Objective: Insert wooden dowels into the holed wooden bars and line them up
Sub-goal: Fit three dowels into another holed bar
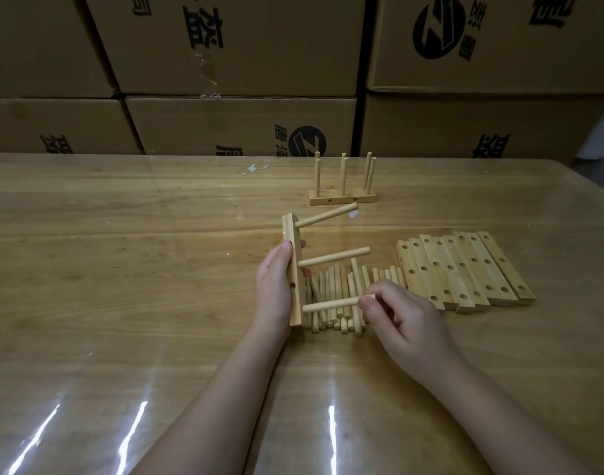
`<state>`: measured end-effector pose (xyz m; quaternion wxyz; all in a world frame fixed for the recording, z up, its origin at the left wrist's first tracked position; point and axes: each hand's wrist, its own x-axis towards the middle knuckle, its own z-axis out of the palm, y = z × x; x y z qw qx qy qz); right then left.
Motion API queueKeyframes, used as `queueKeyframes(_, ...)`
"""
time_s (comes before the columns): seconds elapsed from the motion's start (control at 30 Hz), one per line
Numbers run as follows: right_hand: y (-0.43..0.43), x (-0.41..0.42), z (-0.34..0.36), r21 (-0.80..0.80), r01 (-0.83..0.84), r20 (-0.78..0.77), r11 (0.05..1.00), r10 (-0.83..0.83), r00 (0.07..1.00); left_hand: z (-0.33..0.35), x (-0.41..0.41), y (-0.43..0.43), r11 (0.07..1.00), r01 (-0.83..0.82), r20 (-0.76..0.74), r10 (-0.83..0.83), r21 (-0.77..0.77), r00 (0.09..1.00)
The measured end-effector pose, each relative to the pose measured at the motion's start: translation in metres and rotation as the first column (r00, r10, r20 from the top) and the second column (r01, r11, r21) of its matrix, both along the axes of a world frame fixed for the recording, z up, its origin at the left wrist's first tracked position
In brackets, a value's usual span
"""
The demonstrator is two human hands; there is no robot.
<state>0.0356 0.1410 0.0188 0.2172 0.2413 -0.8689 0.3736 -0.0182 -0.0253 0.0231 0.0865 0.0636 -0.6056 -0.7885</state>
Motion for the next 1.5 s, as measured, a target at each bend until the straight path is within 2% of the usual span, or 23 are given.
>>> queueKeyframes(0.5, 0.002, -0.004, -0.007, -0.077, -0.048, 0.203, 0.996, 0.062, 0.977, -0.003, 0.001, -0.002, 0.996, 0.015, -0.042, -0.018, -0.086, 0.999)
queueKeyframes(0.8, 0.002, -0.004, -0.008, -0.101, -0.048, 0.244, 0.994, 0.071, 0.967, -0.007, -0.001, -0.002, 0.995, 0.021, -0.042, -0.025, -0.098, 0.999)
queueKeyframes(0.87, 0.001, -0.003, -0.007, -0.161, -0.03, 0.237, 0.987, 0.068, 0.969, -0.006, 0.0, -0.002, 0.993, 0.058, -0.053, -0.064, -0.101, 0.997)
queueKeyframes(1.0, 0.005, -0.005, 0.001, -0.46, 0.082, 0.266, 0.884, 0.049, 0.963, -0.007, 0.003, 0.0, 0.983, 0.15, -0.059, -0.157, -0.102, 0.986)
queueKeyframes(1.2, 0.008, -0.007, 0.003, -0.449, 0.078, 0.27, 0.89, 0.053, 0.961, -0.01, 0.001, 0.001, 0.971, 0.188, -0.056, -0.198, -0.147, 0.979)
queueKeyframes(1.3, 0.009, -0.008, 0.001, -0.462, 0.081, 0.275, 0.883, 0.056, 0.96, -0.013, 0.001, 0.003, 0.981, 0.166, -0.033, -0.17, -0.102, 0.985)
queueKeyframes(1.5, 0.005, -0.007, 0.0, -0.494, 0.076, 0.28, 0.866, 0.075, 0.957, -0.013, -0.001, 0.004, 0.979, 0.147, -0.043, -0.155, -0.144, 0.987)
